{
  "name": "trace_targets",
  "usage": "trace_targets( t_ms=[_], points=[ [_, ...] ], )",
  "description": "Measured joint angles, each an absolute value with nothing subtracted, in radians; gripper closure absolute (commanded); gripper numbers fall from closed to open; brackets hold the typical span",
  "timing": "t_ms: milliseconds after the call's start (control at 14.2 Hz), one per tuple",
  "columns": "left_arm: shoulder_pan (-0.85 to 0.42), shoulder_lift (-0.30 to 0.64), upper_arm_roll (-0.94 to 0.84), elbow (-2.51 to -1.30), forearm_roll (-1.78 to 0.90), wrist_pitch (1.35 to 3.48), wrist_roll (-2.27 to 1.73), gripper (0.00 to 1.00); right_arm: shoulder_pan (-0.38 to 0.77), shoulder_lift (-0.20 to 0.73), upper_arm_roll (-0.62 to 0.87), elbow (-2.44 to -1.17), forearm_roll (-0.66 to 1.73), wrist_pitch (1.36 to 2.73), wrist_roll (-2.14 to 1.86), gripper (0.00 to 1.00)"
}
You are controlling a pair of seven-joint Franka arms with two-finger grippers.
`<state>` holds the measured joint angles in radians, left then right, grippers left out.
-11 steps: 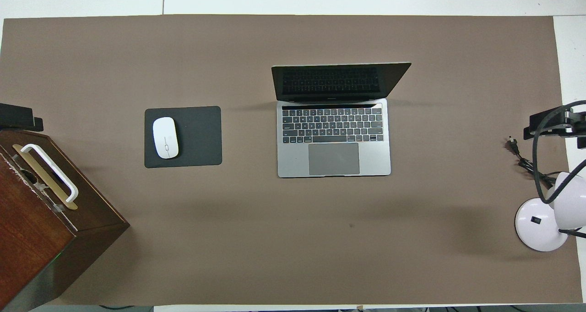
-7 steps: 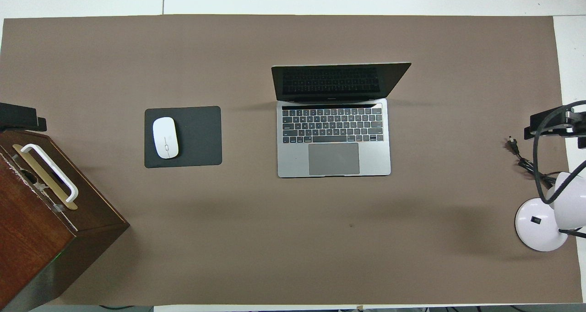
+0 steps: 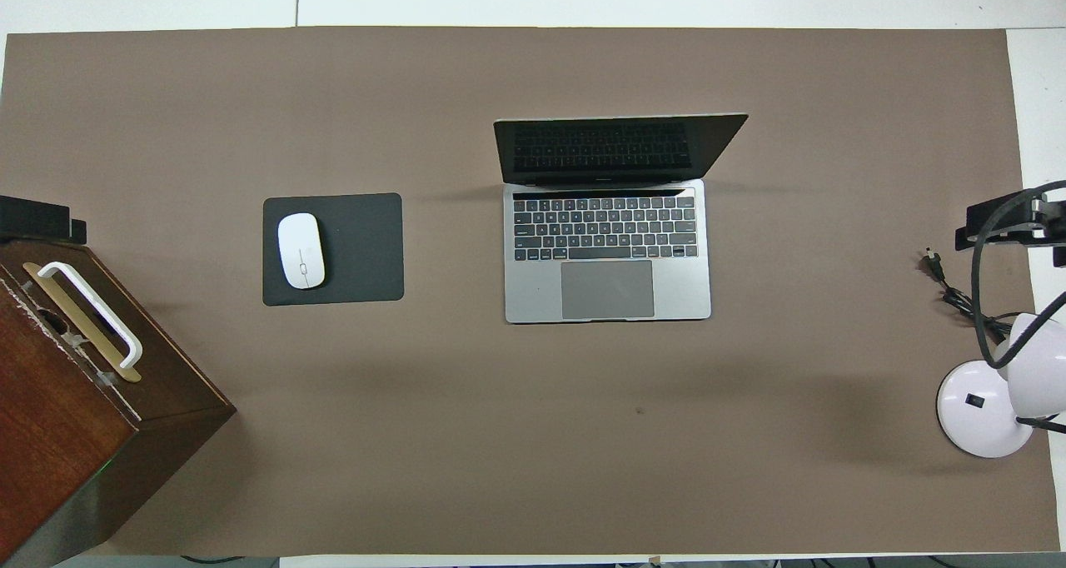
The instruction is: Close laptop with both arms
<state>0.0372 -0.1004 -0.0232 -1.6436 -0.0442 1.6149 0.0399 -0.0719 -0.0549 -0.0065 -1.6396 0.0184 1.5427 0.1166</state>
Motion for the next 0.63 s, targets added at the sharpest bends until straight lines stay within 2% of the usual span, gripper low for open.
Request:
trace_targets(
  t_ms=[211,281,421,562,632],
  points=[
    [0.037,-0.100,-0.023,-1.644,-0.044,1.615,0.042,0.00,-0.071,-0.048,-0.001,-1.588,0.018,1.595,0.117,0.02],
    [0.037,-0.100,-0.023,-1.644,-0.044,1.616,0.042,0.00,-0.071,-0.039,0.001,-1.566,0.019,1.620,0.117,0.09],
    [0.037,-0.100,-0.023,-1.644,-0.044,1.616,0.043,0.00,-0.068,-0.007,0.006,-1.523,0.019,1.685,0.117,0.27],
    [0.036,-0.100,-0.024,-1.644,-0.044,1.617,0.043,0.00,-0.067,0.038,0.009,-1.491,0.019,1.756,0.117,0.39],
    [0.035,-0.100,-0.024,-1.644,-0.044,1.618,0.043,0.00,-0.067,0.064,0.012,-1.477,0.019,1.800,0.117,0.51]
  ],
)
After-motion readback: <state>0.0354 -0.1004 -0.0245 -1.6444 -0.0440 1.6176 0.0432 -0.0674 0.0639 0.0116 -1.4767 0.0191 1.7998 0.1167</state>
